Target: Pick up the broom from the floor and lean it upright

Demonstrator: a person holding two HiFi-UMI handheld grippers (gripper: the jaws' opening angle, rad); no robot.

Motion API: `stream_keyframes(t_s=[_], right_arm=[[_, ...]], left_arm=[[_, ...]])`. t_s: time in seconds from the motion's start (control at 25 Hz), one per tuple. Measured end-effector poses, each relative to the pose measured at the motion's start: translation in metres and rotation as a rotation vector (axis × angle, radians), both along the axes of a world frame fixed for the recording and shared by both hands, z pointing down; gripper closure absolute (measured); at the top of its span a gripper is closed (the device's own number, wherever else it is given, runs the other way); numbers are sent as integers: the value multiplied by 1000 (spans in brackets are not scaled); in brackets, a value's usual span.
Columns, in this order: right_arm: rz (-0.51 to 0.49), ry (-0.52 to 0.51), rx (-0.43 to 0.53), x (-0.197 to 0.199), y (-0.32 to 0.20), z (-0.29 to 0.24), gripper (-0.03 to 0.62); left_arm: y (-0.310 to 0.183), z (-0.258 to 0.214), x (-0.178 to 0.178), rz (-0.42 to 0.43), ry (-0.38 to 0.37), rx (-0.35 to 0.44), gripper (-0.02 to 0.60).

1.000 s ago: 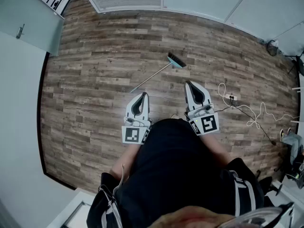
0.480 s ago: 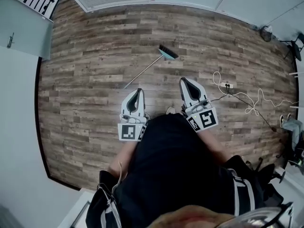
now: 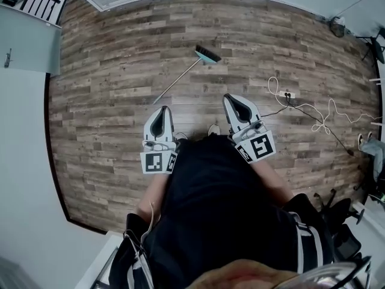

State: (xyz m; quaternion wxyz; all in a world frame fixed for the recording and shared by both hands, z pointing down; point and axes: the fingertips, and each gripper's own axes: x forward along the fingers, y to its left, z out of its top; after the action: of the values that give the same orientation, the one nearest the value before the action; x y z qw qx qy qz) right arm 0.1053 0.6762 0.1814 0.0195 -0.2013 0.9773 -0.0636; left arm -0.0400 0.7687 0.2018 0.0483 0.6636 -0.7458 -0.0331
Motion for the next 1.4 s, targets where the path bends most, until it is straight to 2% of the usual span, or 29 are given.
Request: stream_keyframes(t_s=[0.2, 0.32, 0.48, 0.68, 0.88, 1.08, 1.28, 1.4], right_arm=[[27, -29, 7, 34, -9, 9, 577], [60, -46, -15, 55, -18, 12, 577], [69, -60, -37, 70, -24, 18, 576], [171, -93, -97, 69, -48, 22, 576], [172, -50, -86, 39, -69, 29, 576], [171, 33, -74, -10, -116, 34, 576], [153, 91, -69, -72, -181, 31, 576], [94, 94, -56, -122, -209, 25, 576]], left_arm=[[3, -1, -1, -56, -47, -14, 563], [-2, -3, -2, -56, -66, -25, 563], [-17, -3, -2, -35, -61, -27, 563], [-51, -3, 2, 44, -72, -18, 563], [-90, 10, -22, 76, -29, -12, 563], [-136, 20, -71, 74, 5, -22, 563], [-164, 19, -137, 13, 16, -22, 563], [-170, 26, -174, -33, 48, -30, 563]])
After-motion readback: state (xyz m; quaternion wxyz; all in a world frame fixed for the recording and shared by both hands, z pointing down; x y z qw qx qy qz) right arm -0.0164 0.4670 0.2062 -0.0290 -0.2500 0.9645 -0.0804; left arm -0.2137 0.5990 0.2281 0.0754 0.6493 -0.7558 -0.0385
